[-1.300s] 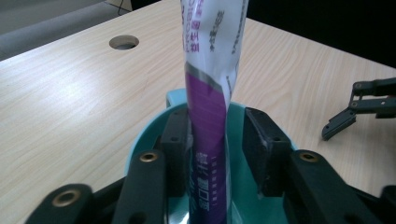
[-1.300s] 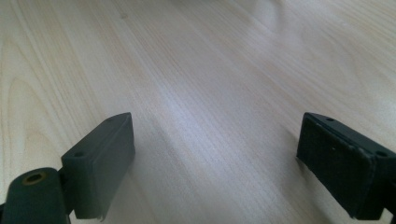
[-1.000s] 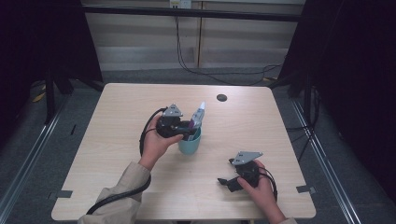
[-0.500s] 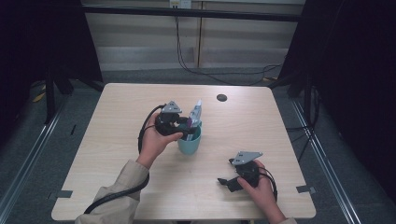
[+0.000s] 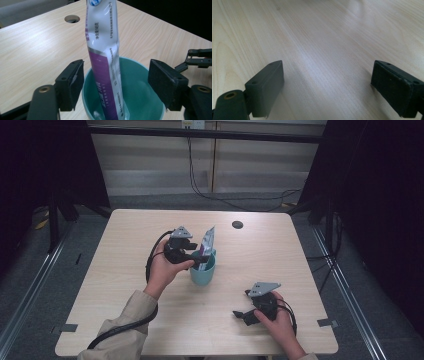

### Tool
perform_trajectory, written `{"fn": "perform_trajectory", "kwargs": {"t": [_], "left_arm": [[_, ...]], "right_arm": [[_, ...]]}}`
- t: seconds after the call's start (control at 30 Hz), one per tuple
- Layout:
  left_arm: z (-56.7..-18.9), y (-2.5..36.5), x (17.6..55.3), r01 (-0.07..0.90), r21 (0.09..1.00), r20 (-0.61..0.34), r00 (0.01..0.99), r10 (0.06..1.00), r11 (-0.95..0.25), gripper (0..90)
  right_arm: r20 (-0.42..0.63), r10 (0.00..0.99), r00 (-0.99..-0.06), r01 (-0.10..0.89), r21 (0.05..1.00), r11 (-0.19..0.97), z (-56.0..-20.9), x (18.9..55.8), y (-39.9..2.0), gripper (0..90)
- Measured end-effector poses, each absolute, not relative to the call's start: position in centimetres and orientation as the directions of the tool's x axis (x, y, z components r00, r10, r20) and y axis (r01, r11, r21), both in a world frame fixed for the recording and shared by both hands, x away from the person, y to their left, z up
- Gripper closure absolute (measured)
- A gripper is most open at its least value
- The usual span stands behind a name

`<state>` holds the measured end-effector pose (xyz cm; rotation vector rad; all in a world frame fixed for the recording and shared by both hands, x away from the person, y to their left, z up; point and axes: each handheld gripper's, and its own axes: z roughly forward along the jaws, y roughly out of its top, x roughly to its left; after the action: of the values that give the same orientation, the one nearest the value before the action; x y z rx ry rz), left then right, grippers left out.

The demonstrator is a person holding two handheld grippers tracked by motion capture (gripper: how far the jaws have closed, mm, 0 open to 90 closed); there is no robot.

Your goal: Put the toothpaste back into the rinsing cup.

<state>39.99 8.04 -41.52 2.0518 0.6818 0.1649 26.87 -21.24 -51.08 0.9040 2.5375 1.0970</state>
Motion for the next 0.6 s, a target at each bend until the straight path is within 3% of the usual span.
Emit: {"fn": "perform_trajectory", "kwargs": {"t": [0.6], "left_arm": [[-41.5,9.9,39.9,0.431,0.805,-0.171,0.827,0.535,-0.409,21.6]], "right_arm": [[0.029,0.622,-0.783,0.447,0.721,0.529,-51.1,26.9,-21.2,10.7]]}}
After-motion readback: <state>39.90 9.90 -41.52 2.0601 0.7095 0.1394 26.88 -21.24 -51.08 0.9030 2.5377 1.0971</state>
